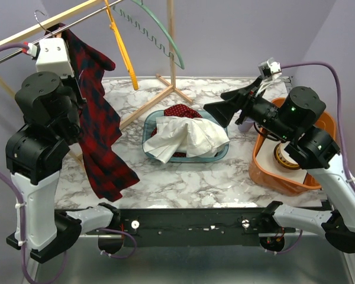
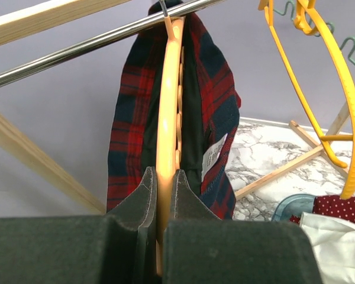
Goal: Remove the skirt from the hanger
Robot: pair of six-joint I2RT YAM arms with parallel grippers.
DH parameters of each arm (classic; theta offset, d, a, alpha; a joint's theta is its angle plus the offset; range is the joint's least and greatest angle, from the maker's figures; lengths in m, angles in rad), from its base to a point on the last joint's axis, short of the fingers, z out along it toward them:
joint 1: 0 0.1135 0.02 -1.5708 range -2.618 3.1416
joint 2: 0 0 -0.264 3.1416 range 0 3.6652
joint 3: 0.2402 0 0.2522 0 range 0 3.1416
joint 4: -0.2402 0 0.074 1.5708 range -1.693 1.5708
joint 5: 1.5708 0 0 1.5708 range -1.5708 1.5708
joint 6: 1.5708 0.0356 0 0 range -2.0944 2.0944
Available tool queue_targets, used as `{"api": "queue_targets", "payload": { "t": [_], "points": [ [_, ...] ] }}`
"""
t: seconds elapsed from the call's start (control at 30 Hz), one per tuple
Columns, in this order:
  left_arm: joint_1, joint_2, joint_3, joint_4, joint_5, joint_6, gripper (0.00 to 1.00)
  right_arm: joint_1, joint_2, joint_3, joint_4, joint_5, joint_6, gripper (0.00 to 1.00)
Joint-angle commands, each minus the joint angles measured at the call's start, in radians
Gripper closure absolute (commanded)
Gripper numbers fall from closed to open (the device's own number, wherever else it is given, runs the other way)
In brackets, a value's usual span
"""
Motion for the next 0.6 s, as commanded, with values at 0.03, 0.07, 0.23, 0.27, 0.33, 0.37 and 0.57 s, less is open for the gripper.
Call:
{"api": "queue_targets", "payload": {
  "t": [0.03,0.07,0.23,0.27,0.33,0.37,0.57],
  "points": [
    [0.003,-0.093,-0.038,0.09,0.081,-0.005,1.0,0.007,-0.024,0.0,0.025,-0.028,-0.025,0.05],
    [0.003,-0.104,-0.056,0.115,0.098,0.001,1.0,0.009,-0.026,0.002,0.023,-0.031,-0.028,0.05],
    [0.003,-0.122,-0.087,0.122,0.109,0.021,1.0,0.009,-0.052,-0.018,0.036,-0.032,-0.03,0.05],
    [0.003,-0.121,-0.082,0.11,0.112,0.024,1.0,0.007,-0.055,-0.027,0.037,-0.032,-0.028,0.05],
    [0.003,-0.116,-0.062,0.091,0.127,0.027,1.0,0.009,-0.057,-0.032,0.039,-0.031,-0.03,0.05],
    [0.003,-0.12,-0.062,0.085,0.135,0.03,1.0,0.009,-0.055,-0.035,0.039,-0.032,-0.028,0.05],
    [0.003,-0.17,-0.094,0.058,0.213,0.026,1.0,0.007,-0.044,-0.023,0.029,-0.048,-0.031,0.05]
  ]
}}
